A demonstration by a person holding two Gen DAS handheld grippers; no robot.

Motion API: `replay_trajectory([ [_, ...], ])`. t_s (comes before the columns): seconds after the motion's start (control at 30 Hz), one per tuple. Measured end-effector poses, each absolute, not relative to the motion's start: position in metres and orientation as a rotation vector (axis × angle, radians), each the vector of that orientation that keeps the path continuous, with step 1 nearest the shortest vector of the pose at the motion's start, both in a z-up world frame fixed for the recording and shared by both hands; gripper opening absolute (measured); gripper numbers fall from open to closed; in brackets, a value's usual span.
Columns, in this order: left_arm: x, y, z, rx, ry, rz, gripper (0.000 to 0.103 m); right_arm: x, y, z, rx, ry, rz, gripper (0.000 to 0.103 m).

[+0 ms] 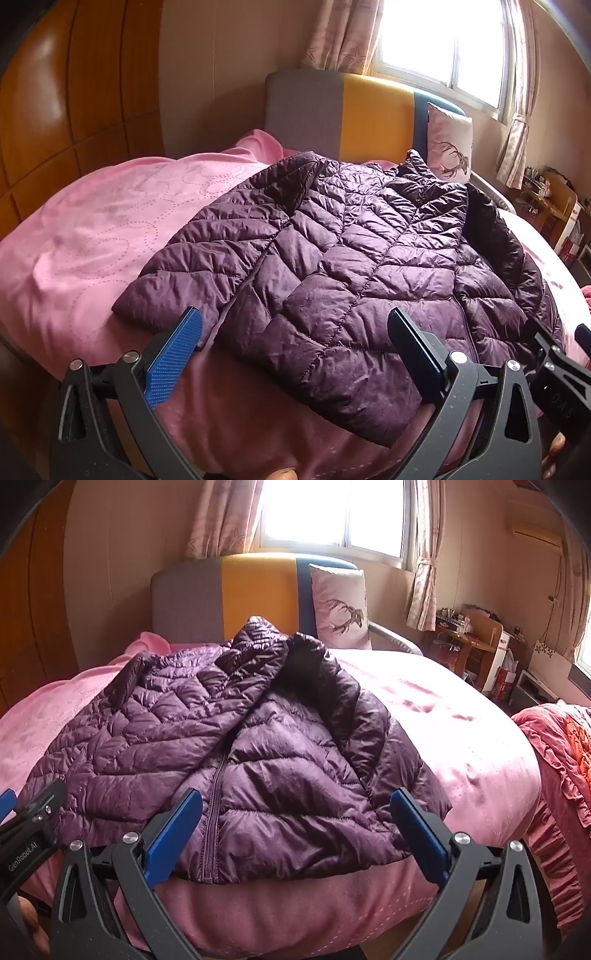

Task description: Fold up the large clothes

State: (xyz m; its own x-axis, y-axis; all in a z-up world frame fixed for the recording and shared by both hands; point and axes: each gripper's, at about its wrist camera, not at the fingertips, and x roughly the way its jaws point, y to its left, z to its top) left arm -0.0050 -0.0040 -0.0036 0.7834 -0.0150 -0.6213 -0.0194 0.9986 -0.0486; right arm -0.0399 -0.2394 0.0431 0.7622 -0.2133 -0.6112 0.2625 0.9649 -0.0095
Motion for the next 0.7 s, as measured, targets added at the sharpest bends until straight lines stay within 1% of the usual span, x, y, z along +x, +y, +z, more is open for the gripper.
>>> replay_trajectory([
  [0.7, -0.0043, -0.0007, -0.0016, -0.057, 0.669, 0.0, 0.099, -0.0426, -0.2401, 0.0468, 0.101, 0.647, -0.237, 0.101],
])
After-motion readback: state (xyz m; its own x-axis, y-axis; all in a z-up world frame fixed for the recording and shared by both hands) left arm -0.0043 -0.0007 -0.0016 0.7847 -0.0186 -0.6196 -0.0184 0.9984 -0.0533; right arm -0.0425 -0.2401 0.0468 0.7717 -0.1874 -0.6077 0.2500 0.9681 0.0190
